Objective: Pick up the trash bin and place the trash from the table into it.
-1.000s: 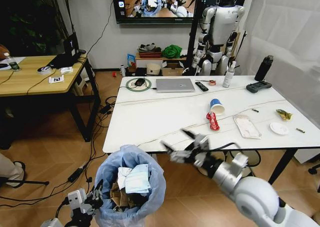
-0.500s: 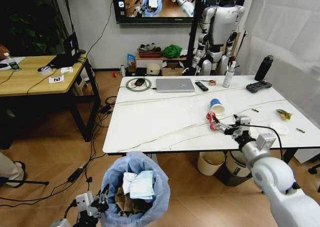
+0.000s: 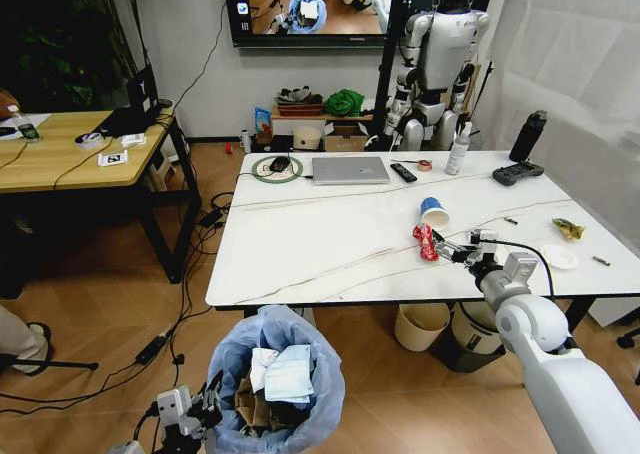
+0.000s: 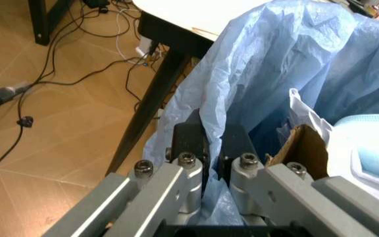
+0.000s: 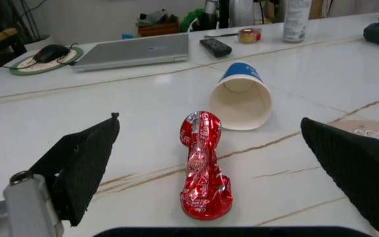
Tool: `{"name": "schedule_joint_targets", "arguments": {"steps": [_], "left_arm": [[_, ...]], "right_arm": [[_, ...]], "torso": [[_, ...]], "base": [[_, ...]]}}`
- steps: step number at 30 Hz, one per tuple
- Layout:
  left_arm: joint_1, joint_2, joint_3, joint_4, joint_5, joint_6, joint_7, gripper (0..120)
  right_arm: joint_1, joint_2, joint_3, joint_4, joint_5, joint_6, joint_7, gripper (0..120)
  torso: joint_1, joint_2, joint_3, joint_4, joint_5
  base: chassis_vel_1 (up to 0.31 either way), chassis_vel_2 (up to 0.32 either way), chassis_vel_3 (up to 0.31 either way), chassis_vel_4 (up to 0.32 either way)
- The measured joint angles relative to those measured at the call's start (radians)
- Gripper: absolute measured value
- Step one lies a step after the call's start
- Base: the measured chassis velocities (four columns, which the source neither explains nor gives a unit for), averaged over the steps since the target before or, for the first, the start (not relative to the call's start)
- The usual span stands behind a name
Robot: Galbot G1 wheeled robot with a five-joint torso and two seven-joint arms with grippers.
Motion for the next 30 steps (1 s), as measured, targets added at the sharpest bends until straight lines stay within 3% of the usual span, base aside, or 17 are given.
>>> {"name": "schedule_joint_targets", "arguments": {"steps": [15,30], "left_arm": [[0.008,-0.032,-0.009,-0.03,0.026,-0.002,0.0,0],[0.003,-0.048,-0.007,-0.033,0.031,-0.007,0.0,0]], "right_arm": [[0.145,0.074,-0.088,-0.249,-0.059,0.017,-0.034,100],[0.181,0.097,-0.104,-0.313,-0.091,0.03,-0.058,100]], "torso": [[0.0,0.0,0.0,0.0001,0.0],[0.0,0.0,0.0,0.0,0.0]], "base": [[0.0,0.0,0.0,0.0],[0.0,0.0,0.0,0.0]]}}
